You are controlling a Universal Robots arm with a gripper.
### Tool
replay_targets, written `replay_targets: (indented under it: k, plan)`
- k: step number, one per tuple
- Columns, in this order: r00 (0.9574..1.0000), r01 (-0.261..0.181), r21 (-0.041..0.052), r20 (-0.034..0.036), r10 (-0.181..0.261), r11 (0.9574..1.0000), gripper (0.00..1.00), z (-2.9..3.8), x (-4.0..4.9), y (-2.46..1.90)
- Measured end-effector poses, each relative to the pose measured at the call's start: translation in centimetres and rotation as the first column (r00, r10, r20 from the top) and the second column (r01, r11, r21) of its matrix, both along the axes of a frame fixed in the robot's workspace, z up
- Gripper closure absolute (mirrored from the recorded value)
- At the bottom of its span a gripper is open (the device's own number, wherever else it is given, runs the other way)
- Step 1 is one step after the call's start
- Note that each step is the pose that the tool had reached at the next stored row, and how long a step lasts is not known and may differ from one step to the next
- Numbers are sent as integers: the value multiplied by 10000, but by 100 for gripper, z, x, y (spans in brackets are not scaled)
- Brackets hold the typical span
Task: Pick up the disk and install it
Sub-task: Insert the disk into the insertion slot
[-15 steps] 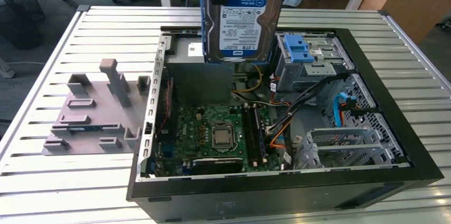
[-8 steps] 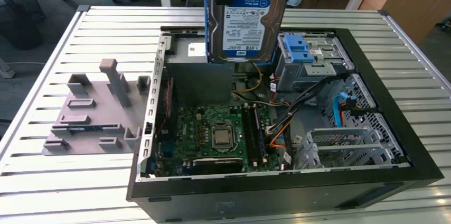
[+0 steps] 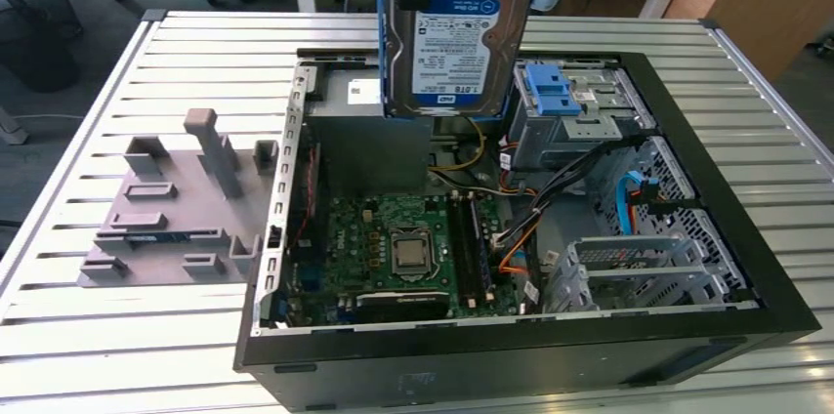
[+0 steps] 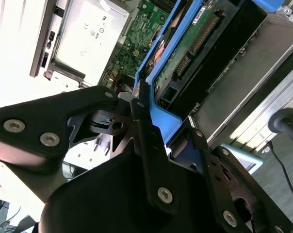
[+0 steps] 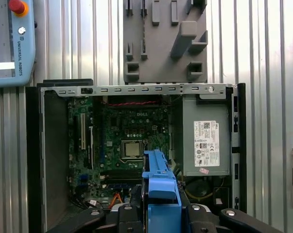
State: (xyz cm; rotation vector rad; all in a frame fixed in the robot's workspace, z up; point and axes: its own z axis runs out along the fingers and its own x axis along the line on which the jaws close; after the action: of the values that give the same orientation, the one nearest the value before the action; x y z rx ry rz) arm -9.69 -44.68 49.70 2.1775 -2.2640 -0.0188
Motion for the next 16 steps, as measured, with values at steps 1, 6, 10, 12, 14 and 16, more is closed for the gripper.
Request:
replay_targets:
  k: [1,6,10,12,14,16]
  plan:
    - [10000,0,1,1,0,10000,64,0,0,-6]
    - [10000,1,0,0,-1,10000,64,0,0,-70]
    - [10000,0,1,0,0,10000,64,-1,0,-163]
    - [10000,1,-1,-1,-1,10000,64,-1,0,-220]
    - [10000,1,1,7,-1,10000,64,-3,0,-289]
    - [10000,1,6,20,-1,10000,64,-5,1,-315]
